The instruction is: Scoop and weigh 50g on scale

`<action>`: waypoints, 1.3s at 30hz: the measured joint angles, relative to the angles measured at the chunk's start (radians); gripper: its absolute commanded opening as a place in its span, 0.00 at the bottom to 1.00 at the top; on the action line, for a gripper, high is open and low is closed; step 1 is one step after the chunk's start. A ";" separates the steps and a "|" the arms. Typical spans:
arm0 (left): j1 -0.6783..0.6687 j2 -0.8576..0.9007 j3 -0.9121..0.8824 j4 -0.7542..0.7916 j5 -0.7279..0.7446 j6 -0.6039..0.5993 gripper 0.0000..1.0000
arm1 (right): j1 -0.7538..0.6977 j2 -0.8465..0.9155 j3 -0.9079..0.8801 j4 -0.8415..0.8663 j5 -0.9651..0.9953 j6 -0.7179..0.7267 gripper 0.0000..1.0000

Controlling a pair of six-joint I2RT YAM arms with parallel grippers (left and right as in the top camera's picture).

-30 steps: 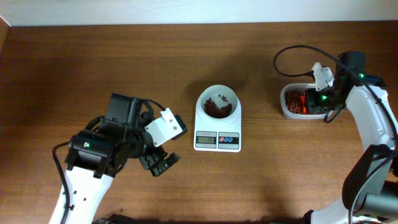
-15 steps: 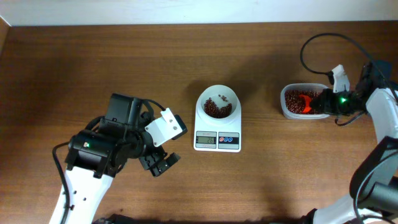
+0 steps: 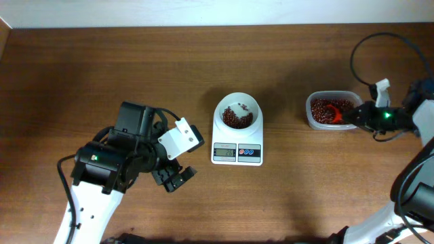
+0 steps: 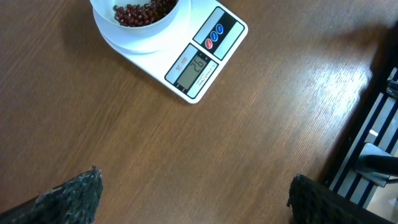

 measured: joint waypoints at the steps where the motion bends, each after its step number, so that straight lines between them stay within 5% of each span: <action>1: 0.000 0.000 0.000 0.000 0.000 0.000 0.99 | -0.017 0.001 -0.002 -0.002 -0.018 0.000 0.04; 26: 0.000 0.000 0.000 0.000 0.000 0.000 0.99 | -0.137 0.010 -0.004 -0.032 -0.271 -0.048 0.04; 34: 0.000 0.000 0.000 0.000 0.000 0.000 0.99 | -0.137 0.010 -0.005 -0.133 -0.310 -0.280 0.04; 39: 0.000 0.000 0.000 0.000 0.000 0.000 0.99 | -0.137 0.010 -0.006 -0.102 -0.304 -0.268 0.04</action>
